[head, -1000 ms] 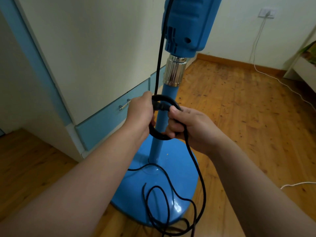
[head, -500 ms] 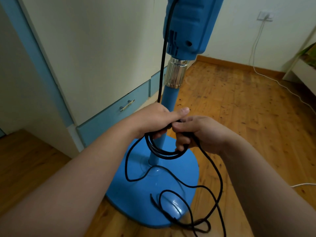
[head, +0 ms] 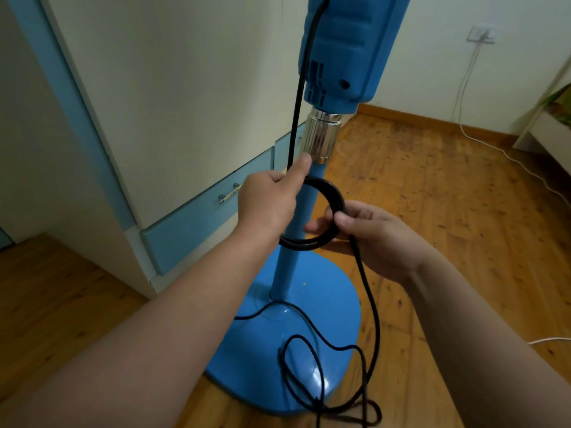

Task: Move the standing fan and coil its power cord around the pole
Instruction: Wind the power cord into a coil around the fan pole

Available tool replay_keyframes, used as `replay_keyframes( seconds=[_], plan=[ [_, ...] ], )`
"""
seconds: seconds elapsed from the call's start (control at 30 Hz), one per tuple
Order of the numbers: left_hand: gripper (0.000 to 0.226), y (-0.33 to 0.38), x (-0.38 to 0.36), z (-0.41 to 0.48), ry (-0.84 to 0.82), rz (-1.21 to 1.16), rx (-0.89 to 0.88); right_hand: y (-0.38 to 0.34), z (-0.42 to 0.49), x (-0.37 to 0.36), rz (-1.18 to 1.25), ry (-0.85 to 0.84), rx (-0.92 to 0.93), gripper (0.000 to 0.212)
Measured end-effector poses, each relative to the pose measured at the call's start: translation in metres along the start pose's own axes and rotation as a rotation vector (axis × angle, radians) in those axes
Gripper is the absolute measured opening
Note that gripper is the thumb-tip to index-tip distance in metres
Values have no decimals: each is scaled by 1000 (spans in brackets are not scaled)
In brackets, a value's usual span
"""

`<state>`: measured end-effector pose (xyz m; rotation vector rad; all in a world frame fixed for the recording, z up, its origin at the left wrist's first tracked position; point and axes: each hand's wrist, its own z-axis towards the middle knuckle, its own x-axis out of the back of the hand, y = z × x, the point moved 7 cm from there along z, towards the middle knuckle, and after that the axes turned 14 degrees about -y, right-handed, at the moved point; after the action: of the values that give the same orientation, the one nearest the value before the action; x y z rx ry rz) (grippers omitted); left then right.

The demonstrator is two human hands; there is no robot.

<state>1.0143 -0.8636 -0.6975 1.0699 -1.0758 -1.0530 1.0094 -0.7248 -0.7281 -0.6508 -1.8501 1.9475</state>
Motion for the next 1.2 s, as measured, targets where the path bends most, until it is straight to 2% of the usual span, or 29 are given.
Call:
replay_keyframes(
  seconds=[0.13,0.27,0.4,0.53,0.63,0.77,0.87,1.03,1.2],
  plan=[
    [43,-17,-4,-3,109,-332,151,-10,12,-7,176,137,206,17],
    [46,-32,-10,-1,11,-402,282,-13,13,-8,111,203,204,21],
    [43,-21,-16,6,-207,-317,212,-17,9,0,31,214,154,24],
    [47,1,-15,10,-399,80,36,-18,14,-14,-116,124,83,24],
    [47,5,-16,8,-441,273,-41,-17,18,-21,-231,94,17,22],
    [52,7,-12,8,-308,339,-125,-19,17,-16,-330,158,-13,20],
    [45,7,-3,8,-155,264,-132,-16,14,-11,-315,155,-7,16],
    [40,0,12,8,26,-51,-52,-7,10,-7,-169,86,2,10],
    [42,-17,13,2,186,-410,89,-4,11,-8,-87,158,84,5]
  ],
)
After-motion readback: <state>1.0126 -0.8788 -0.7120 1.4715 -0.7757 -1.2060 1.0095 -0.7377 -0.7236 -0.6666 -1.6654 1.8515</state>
